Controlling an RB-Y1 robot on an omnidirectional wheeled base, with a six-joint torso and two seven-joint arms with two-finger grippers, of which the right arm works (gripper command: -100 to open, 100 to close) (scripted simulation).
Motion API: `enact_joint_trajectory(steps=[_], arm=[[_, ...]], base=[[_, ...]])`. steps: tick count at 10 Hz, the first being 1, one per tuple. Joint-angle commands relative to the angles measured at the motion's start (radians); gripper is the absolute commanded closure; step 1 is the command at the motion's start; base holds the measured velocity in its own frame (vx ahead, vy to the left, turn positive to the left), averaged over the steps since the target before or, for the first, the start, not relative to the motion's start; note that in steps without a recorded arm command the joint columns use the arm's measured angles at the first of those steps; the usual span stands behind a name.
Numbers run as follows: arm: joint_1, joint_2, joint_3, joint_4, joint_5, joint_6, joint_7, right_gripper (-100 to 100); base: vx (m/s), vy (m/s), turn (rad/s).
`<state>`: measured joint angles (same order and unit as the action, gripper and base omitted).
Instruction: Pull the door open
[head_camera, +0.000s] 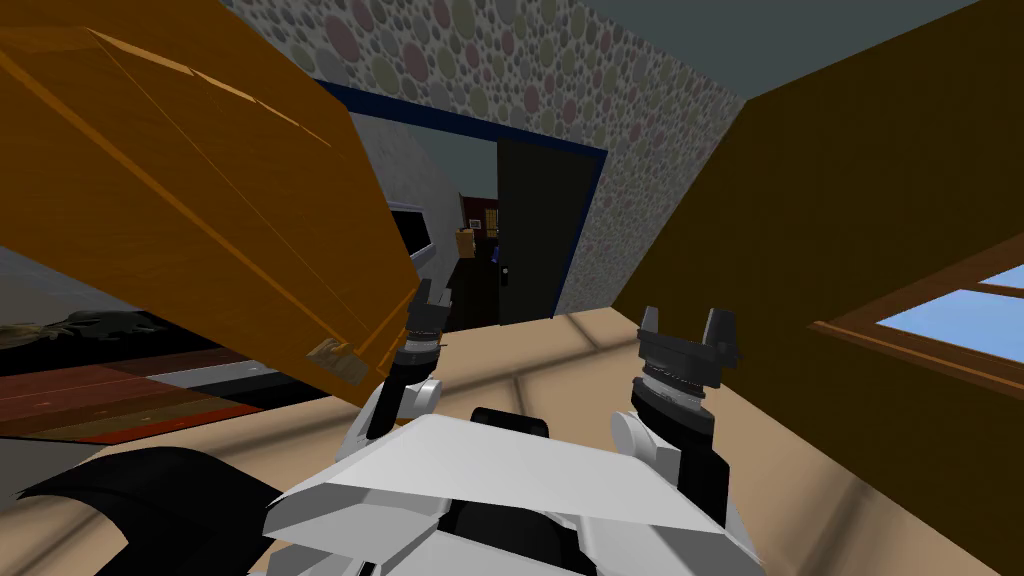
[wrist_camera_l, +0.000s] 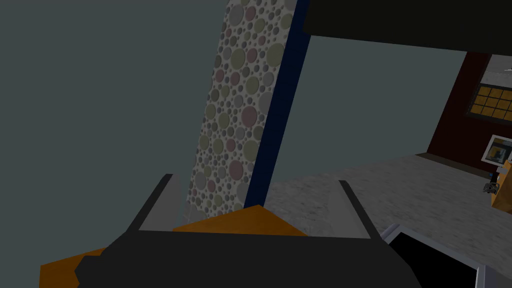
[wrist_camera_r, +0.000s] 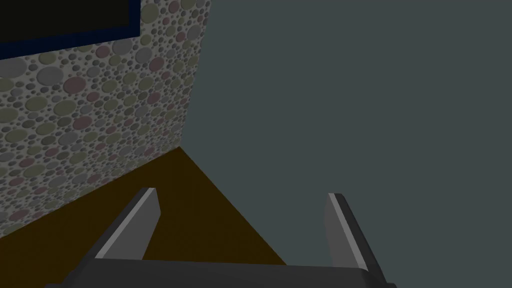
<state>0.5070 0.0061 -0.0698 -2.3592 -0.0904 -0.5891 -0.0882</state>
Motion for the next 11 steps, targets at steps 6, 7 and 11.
enact_joint_trajectory(steps=[6,7,11], arm=[[-0.084,-0.026,0.000,0.144,0.003,0.005,0.007,-100],[-0.097,-0.030,0.000,0.167,0.003,0.006,0.009,-100],[-0.162,-0.044,0.000,0.278,0.005,0.010,0.014,-100]], base=[[0.066,0.017,0.037],[0.076,0.019,0.029],[0.080,0.021,0.047]])
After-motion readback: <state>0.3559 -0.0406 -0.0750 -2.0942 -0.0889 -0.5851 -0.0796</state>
